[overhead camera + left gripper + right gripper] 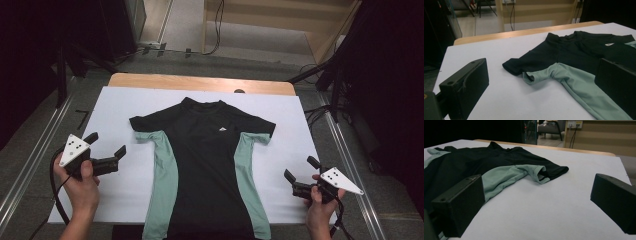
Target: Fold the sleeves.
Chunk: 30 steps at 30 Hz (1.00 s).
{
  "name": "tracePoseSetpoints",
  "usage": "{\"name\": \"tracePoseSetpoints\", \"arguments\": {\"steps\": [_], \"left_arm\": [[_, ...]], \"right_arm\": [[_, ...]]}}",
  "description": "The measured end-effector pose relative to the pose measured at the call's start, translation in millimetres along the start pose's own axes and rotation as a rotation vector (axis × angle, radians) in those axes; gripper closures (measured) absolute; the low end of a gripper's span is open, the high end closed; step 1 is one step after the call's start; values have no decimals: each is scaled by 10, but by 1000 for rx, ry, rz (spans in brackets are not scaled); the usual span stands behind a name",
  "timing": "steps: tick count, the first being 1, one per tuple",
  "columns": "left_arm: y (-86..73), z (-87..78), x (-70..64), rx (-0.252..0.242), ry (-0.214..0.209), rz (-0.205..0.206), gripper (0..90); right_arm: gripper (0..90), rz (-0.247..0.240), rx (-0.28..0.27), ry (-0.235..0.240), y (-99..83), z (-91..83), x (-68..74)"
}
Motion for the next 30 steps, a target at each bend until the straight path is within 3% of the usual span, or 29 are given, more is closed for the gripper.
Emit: {"name": "tracePoseSetpoints", "arguments": {"steps": [6,12,14,30], "left_arm": [[117,138,1,8,-48,-28,0],[224,255,32,9,-6,-40,61],[253,294,51,9,-14,-49,114],[288,716,394,138,-8,-139,341]], "right_arm": [[0,-4,1,0,1,-2,6],[0,4,0,2,0,-5,3],[0,8,2,2,-1,-6,2],[0,7,3,7,-1,4,2]]}}
Point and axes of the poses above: each handheld gripper's, and its own axes: z roughly forward along the jaws, y roughly out of its top, x roughly to its left, the point moved 5 cm from there along z, roughly forward along the jaws, and after that the axes turned 5 degrees about -y, right-handed, at the moved point
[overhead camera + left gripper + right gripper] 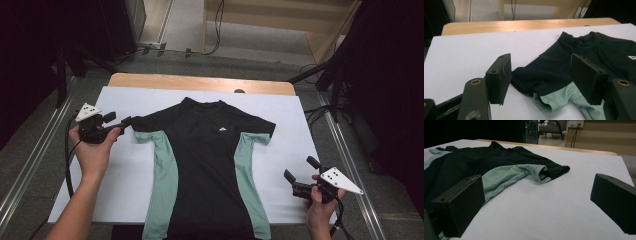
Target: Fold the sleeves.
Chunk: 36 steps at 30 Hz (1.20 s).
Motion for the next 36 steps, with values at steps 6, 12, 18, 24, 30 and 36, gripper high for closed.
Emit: {"name": "tracePoseSetpoints", "arguments": {"steps": [6,12,18,24,30,36], "left_arm": [[26,179,84,63,7,16,401],[14,356,224,126,13,-23,434],[-13,518,358,183,30,-26,444],[-99,674,461,232,16,-60,456],[-200,789,511,264,6,-80,480],[-260,860,490,286,-8,-56,536]], "right_arm": [[0,-1,2,0,-1,3,0],[0,-1,1,2,-1,0,0],[0,-3,4,2,-4,5,1],[0,-3,6,2,-5,8,2],[0,-2,9,1,-7,12,1],[0,0,10,-1,-8,12,-2]]}}
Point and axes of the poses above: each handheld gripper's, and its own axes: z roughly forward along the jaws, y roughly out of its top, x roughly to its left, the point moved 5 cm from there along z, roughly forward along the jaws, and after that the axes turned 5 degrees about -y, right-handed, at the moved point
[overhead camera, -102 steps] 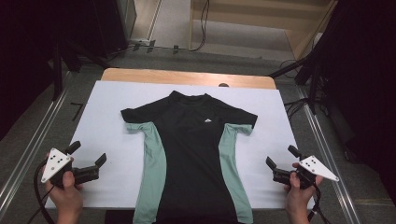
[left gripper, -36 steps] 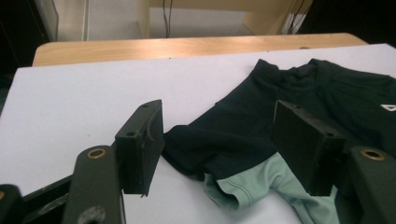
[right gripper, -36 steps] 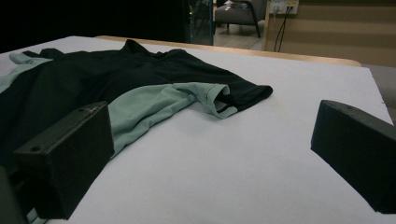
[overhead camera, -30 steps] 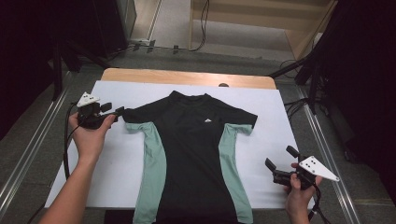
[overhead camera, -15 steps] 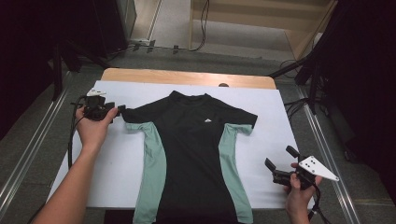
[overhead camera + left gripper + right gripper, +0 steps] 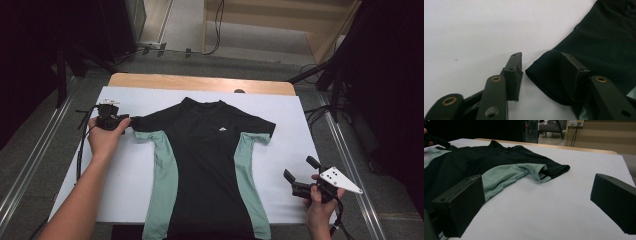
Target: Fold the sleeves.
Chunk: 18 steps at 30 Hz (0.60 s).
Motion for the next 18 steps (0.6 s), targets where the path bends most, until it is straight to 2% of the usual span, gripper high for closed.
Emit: {"name": "tracePoseSetpoints", "arguments": {"steps": [2,3,4,5,6,8,10,11,14,18], "left_arm": [[-7,21,-15,5,12,17,575],[-7,26,-21,5,22,28,625],[-10,28,-27,10,32,36,625],[-12,29,-29,13,42,47,698],[-14,30,-34,17,48,54,698],[-22,39,-60,23,15,54,800],[-18,42,-88,27,24,73,849],[-14,39,-96,29,22,73,860],[3,6,-101,15,1,37,865],[63,-94,-151,-18,-28,22,867]], "right_arm": [[0,3,0,-1,0,1,0],[0,3,-1,0,0,1,0],[0,3,-1,0,0,1,0],[0,2,0,1,0,0,-1],[0,2,0,1,0,0,-1],[0,5,1,0,0,1,-1],[0,4,1,1,0,2,1],[0,7,2,0,0,2,1],[0,6,0,3,-1,2,-1],[0,5,-1,0,0,4,-4]]}}
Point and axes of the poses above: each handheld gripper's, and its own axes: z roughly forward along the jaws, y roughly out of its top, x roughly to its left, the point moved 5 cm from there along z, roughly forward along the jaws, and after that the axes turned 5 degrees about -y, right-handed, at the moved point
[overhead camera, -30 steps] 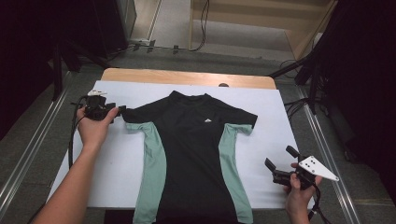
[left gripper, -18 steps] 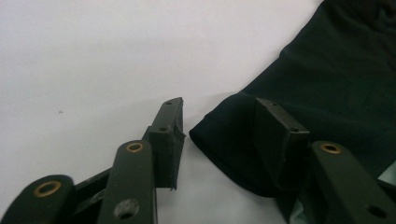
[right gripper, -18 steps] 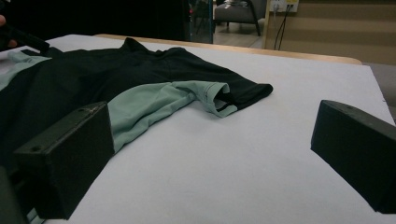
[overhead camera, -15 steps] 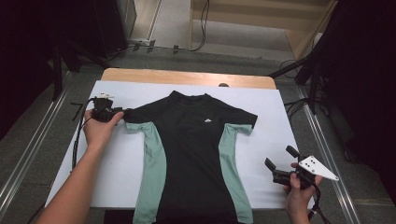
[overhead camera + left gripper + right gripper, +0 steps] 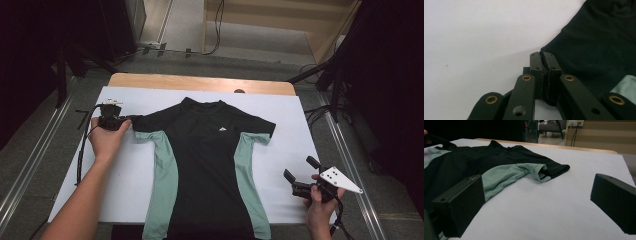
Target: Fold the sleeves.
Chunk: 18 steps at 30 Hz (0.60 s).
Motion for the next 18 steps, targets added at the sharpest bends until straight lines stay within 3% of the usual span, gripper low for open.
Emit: {"name": "tracePoseSetpoints", "arguments": {"steps": [8,18], "left_arm": [[118,-200,-193,-62,-58,1,867],[216,-304,-434,-102,-140,16,866]], "right_arm": [[0,-2,2,0,0,1,2],[0,-3,1,0,-1,3,1]]}}
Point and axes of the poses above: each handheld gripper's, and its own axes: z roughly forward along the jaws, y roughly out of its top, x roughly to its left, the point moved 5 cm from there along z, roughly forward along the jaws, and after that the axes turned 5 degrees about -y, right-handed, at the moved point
